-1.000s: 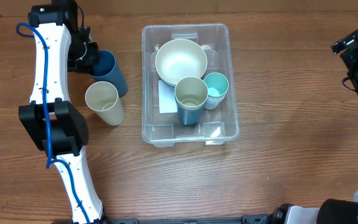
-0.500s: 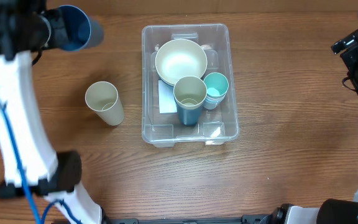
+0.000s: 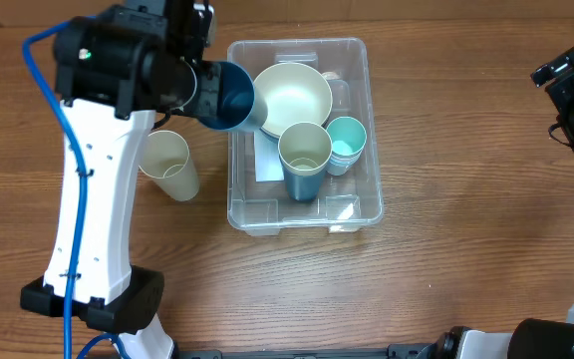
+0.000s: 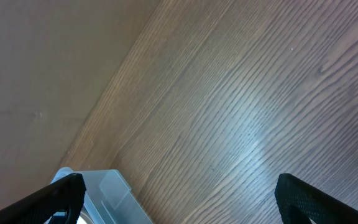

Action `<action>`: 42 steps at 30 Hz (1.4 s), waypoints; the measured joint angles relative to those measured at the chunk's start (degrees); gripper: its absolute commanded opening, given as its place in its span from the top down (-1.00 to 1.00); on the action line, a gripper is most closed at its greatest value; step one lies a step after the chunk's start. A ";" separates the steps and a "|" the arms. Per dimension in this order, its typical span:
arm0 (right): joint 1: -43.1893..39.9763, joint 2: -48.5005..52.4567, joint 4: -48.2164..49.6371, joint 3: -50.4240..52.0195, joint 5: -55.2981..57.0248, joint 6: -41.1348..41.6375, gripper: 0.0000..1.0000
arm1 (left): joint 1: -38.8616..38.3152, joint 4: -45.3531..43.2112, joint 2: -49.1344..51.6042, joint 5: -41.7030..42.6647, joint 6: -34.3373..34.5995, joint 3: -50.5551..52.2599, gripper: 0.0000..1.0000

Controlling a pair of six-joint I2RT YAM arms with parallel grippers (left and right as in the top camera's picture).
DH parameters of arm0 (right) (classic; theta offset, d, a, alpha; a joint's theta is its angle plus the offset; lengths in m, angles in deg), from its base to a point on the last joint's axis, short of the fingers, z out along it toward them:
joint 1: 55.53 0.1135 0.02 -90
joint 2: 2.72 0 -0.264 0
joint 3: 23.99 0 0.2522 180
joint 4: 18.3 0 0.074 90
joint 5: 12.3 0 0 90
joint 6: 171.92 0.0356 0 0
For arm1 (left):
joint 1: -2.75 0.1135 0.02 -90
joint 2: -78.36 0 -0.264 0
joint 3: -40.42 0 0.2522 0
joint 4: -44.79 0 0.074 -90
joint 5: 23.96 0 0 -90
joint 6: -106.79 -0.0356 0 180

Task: Pack container
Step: 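Grasp the dark blue cup and place it into the bin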

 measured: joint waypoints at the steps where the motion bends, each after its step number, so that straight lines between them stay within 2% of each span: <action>1: -0.02 0.00 -0.02 0.00 -0.02 0.02 -1.00 | 0.00 -0.07 0.07 -0.66 0.33 1.57 0.92; 11: 0.00 0.00 -0.04 0.00 0.00 0.02 -1.00 | -4.35 -5.14 0.35 0.17 0.55 16.85 0.92; 21: 0.00 0.00 -0.02 -0.02 -0.02 0.02 -1.00 | -4.87 -19.19 0.63 0.15 2.49 35.26 0.90; 24: 0.00 0.00 -0.02 0.00 0.00 0.02 -1.00 | -4.87 -20.59 0.66 0.17 2.51 37.22 0.55; 28: 0.00 0.00 -0.04 0.00 0.00 0.02 -1.00 | -4.87 -21.05 0.63 0.37 2.91 37.44 0.44; 32: 0.00 0.00 -0.02 0.00 -0.02 0.00 -1.00 | -4.87 -20.59 0.66 0.42 2.91 37.44 0.46; 33: 0.00 0.00 -0.04 0.00 -0.02 -0.02 -1.00 | -4.87 -19.69 0.66 0.42 2.91 37.24 0.42; 35: 0.00 0.00 -0.02 0.00 -0.02 0.02 -1.00 | -4.87 -17.11 0.66 0.42 2.93 36.09 0.20; 40: 0.00 0.00 0.02 0.00 0.00 0.02 -1.00 | -3.80 -6.75 0.59 -0.44 2.25 20.98 -0.27; 42: -0.02 0.00 -0.02 0.00 0.00 0.00 -1.00 | -2.40 -3.30 0.07 -2.03 2.25 15.08 -0.28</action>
